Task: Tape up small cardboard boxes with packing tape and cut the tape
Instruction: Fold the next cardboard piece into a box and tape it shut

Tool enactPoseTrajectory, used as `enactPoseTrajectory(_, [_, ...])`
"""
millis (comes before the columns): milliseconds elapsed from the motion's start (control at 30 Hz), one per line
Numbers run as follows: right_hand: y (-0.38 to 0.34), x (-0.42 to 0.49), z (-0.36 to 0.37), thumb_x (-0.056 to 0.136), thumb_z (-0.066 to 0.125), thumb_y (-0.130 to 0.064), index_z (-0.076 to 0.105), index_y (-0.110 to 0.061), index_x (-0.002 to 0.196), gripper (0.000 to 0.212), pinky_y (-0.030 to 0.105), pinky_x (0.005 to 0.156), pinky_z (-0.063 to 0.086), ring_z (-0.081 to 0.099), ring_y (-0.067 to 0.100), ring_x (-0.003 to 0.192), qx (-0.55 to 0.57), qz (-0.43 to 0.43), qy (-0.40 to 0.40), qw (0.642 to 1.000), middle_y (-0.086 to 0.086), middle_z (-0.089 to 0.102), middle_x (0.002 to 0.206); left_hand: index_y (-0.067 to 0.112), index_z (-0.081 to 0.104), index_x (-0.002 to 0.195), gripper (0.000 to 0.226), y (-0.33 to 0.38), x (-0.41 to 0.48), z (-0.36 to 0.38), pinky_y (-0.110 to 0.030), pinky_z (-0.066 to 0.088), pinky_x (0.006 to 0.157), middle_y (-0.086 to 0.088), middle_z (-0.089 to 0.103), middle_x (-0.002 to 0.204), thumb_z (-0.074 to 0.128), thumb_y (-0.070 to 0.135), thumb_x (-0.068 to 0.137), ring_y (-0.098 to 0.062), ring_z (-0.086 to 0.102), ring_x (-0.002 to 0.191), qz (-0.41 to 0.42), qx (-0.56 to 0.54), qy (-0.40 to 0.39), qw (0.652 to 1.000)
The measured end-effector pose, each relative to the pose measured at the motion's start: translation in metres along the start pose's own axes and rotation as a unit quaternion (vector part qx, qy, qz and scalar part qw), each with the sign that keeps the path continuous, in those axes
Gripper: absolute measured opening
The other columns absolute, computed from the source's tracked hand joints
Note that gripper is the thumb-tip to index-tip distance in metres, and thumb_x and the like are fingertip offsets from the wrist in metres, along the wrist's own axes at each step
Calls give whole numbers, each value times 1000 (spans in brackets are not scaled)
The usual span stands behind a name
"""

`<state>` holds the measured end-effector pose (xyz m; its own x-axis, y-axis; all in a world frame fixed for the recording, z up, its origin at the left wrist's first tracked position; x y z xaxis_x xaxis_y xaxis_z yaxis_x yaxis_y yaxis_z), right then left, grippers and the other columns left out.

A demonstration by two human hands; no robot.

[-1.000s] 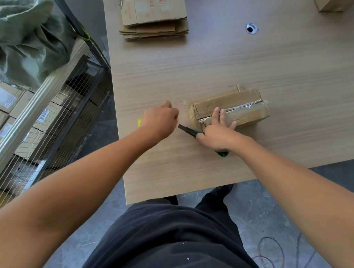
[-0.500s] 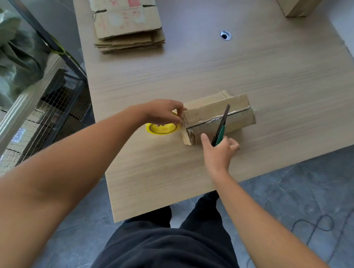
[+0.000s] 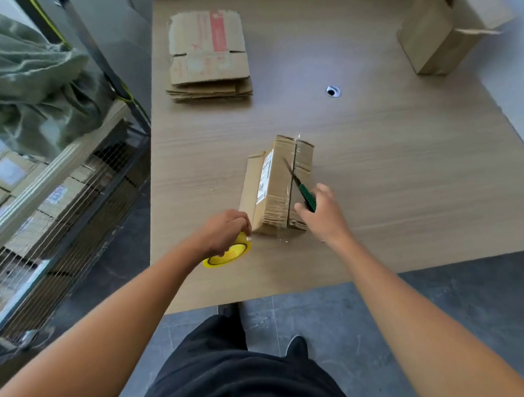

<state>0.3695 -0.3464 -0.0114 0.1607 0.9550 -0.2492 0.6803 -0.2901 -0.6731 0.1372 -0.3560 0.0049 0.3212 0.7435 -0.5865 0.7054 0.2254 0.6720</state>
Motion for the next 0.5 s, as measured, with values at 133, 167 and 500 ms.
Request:
enactPoseTrajectory(133, [-18, -43, -40, 94, 65, -34, 55, -25, 88, 14, 31, 66, 48, 65, 17, 71, 173, -37, 15, 984, -2, 63, 80, 27, 68, 77, 32, 43, -44, -12, -23, 43, 41, 2, 58, 94, 42, 11, 88, -26, 61, 70, 39, 20, 83, 996])
enactPoseTrajectory(167, [-26, -58, -42, 92, 68, -34, 55, -28, 85, 16, 34, 60, 52, 61, 16, 58, 255, -50, -25, 965, -4, 60, 69, 30, 68, 80, 31, 57, -53, -10, -26, 45, 42, 3, 57, 97, 43, 13, 86, -28, 62, 70, 53, 16, 86, 995])
enactPoseTrajectory(500, [-36, -127, -98, 86, 80, -25, 66, -17, 81, 17, 30, 50, 47, 53, 11, 56, 302, -128, -76, 942, -4, 61, 66, 35, 65, 96, 29, 151, -100, 57, -24, 49, 50, 5, 51, 112, 49, 11, 95, -17, 59, 73, 158, 25, 107, 981])
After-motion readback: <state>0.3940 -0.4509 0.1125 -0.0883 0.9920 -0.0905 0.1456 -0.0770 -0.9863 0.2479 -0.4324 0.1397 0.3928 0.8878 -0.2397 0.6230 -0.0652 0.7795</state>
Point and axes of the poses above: each hand's wrist, its own x-axis towards the middle knuckle, its own z-axis out of the palm, y = z × x, the point moved 8 cm from there along x, towards the middle knuckle
